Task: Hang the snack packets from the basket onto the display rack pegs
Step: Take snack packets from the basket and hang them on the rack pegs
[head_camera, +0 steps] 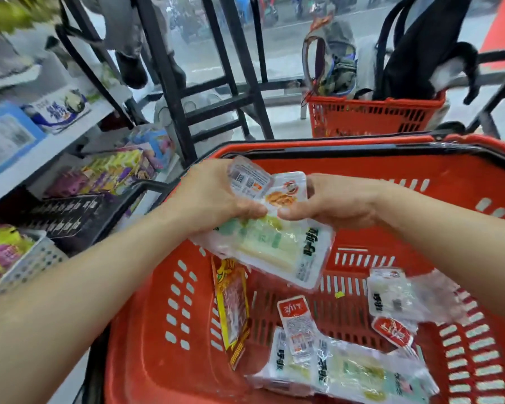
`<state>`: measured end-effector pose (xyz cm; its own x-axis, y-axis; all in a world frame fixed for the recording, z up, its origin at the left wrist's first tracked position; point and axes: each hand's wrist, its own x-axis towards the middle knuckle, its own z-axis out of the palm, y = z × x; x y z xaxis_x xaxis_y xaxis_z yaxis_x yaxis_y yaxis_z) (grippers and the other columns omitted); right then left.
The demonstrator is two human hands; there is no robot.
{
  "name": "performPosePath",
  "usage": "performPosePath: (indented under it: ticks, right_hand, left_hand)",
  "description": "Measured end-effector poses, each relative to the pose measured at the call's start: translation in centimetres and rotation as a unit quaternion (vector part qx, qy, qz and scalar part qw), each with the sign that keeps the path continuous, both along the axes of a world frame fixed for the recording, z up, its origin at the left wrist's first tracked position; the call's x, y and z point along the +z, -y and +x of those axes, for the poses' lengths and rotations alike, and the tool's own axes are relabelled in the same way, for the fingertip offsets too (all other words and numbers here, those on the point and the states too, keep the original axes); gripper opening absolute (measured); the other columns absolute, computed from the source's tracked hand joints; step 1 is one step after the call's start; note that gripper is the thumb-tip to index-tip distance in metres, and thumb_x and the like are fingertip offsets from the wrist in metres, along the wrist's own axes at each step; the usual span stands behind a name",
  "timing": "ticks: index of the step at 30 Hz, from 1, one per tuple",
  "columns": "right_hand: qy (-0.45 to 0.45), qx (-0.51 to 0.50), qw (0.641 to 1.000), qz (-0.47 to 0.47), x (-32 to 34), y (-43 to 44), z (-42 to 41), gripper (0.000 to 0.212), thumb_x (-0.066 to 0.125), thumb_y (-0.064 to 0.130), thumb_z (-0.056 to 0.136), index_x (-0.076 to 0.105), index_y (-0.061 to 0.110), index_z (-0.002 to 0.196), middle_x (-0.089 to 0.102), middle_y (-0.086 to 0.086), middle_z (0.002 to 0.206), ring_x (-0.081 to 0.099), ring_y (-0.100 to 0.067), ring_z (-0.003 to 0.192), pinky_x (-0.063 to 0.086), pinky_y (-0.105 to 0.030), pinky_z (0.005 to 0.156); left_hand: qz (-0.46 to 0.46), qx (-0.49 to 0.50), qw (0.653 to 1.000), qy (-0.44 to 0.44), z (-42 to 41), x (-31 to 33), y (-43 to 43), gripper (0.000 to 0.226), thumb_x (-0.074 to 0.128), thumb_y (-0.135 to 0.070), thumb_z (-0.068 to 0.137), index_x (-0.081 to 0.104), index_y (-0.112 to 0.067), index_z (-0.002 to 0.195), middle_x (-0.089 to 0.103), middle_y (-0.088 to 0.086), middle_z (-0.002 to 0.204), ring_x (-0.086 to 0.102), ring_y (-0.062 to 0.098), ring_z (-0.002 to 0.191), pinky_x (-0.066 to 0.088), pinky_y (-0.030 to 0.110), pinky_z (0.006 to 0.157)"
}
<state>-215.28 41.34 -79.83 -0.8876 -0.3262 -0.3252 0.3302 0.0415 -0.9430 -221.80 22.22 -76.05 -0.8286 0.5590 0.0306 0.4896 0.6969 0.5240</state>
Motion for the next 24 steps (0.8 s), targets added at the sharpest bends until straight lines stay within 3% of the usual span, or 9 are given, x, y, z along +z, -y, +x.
performPosePath:
  ticks: [3, 6, 9, 12, 16, 18, 20, 22, 24]
  right_hand:
    - [-0.053, -0.02, 0.996, 0.065, 1.6, 1.7, 0.0, 0.049, 0.076, 0.012, 0.065, 0.062, -0.002, 0.11, 0.073, -0.017, 0.102, 0.072, -0.03, 0.091, 0.06, -0.042, 0.08]
    - [-0.102, -0.037, 0.99, 0.087, 3.7, 1.8, 0.2, 0.053, 0.078, 0.015, 0.065, 0.061, -0.003, 0.112, 0.074, -0.016, 0.101, 0.072, -0.026, 0.092, 0.059, -0.039, 0.085]
    - [-0.115, -0.049, 0.989, 0.078, 4.9, 1.1, 1.0, 0.029, 0.075, 0.006, 0.074, 0.061, -0.003, 0.098, 0.076, -0.01, 0.084, 0.074, -0.018, 0.079, 0.06, -0.03, 0.072]
    - [-0.111, -0.101, 0.989, 0.012, 5.5, 1.7, 1.1, 0.01, 0.069, -0.004, 0.076, 0.062, 0.002, 0.077, 0.073, -0.007, 0.066, 0.071, -0.014, 0.059, 0.059, -0.025, 0.056]
    - [-0.103, -0.123, 0.984, -0.081, 6.5, 4.3, -1.1, 0.024, 0.072, 0.005, 0.066, 0.069, 0.002, 0.09, 0.075, -0.016, 0.084, 0.072, -0.024, 0.066, 0.061, -0.035, 0.06]
    - [-0.123, -0.127, 0.979, -0.098, 7.7, 6.7, -2.3, 0.02, 0.072, 0.003, 0.071, 0.068, 0.001, 0.09, 0.075, -0.015, 0.083, 0.072, -0.024, 0.066, 0.062, -0.036, 0.063]
    - [-0.16, -0.128, 0.971, -0.118, 8.6, 9.5, -3.3, 0.014, 0.071, 0.001, 0.074, 0.069, 0.001, 0.088, 0.075, -0.015, 0.082, 0.072, -0.025, 0.067, 0.061, -0.036, 0.064]
    - [-0.195, -0.117, 0.965, -0.134, 9.2, 11.9, -3.8, 0.021, 0.075, 0.007, 0.069, 0.071, 0.004, 0.09, 0.075, -0.017, 0.091, 0.073, -0.029, 0.078, 0.061, -0.04, 0.073]
    - [-0.217, -0.101, 0.961, -0.141, 9.8, 14.5, -4.5, 0.029, 0.077, 0.012, 0.065, 0.072, 0.005, 0.092, 0.075, -0.017, 0.096, 0.073, -0.032, 0.086, 0.059, -0.043, 0.08]
  left_hand:
    - [0.064, 0.0, 0.998, -0.011, 0.7, 1.8, 0.4, 0.026, 0.087, -0.033, 0.065, 0.068, -0.028, 0.082, 0.072, -0.013, 0.078, 0.066, -0.002, 0.071, 0.051, 0.015, 0.065]
    - [0.248, 0.065, 0.964, 0.064, 0.9, 3.8, 2.1, 0.007, 0.076, -0.027, 0.081, 0.072, -0.021, 0.082, 0.076, -0.005, 0.081, 0.071, 0.008, 0.075, 0.058, 0.026, 0.073]
    - [0.416, 0.149, 0.887, 0.134, 0.7, 5.1, 3.7, 0.008, 0.067, -0.02, 0.089, 0.07, -0.015, 0.084, 0.075, 0.003, 0.083, 0.071, 0.022, 0.078, 0.057, 0.049, 0.083]
    - [0.494, 0.184, 0.843, 0.107, 1.1, 6.8, 6.9, 0.012, 0.06, -0.015, 0.094, 0.065, -0.012, 0.083, 0.073, -0.001, 0.072, 0.069, 0.015, 0.066, 0.06, 0.038, 0.065]
    - [0.528, 0.196, 0.824, 0.057, 2.5, 8.8, 12.3, 0.005, 0.061, -0.012, 0.09, 0.064, -0.011, 0.093, 0.073, 0.0, 0.08, 0.069, 0.014, 0.073, 0.06, 0.042, 0.073]
    - [0.534, 0.194, 0.821, 0.053, 3.2, 9.7, 14.5, 0.03, 0.065, -0.01, 0.078, 0.062, -0.004, 0.108, 0.071, 0.007, 0.091, 0.068, 0.02, 0.082, 0.058, 0.045, 0.079]
    - [0.534, 0.186, 0.822, 0.072, 3.7, 10.5, 16.3, 0.043, 0.065, -0.008, 0.072, 0.06, -0.003, 0.115, 0.071, 0.011, 0.096, 0.069, 0.022, 0.083, 0.059, 0.04, 0.072]
    - [0.514, 0.205, 0.828, 0.094, 4.3, 10.8, 17.1, 0.031, 0.063, 0.004, 0.072, 0.064, -0.012, 0.099, 0.07, 0.01, 0.084, 0.066, 0.02, 0.065, 0.055, 0.028, 0.054]
    - [0.449, 0.257, 0.854, 0.047, 4.4, 10.7, 18.0, 0.028, 0.054, 0.01, 0.073, 0.062, -0.017, 0.077, 0.061, 0.01, 0.073, 0.055, 0.018, 0.056, 0.043, 0.019, 0.048]
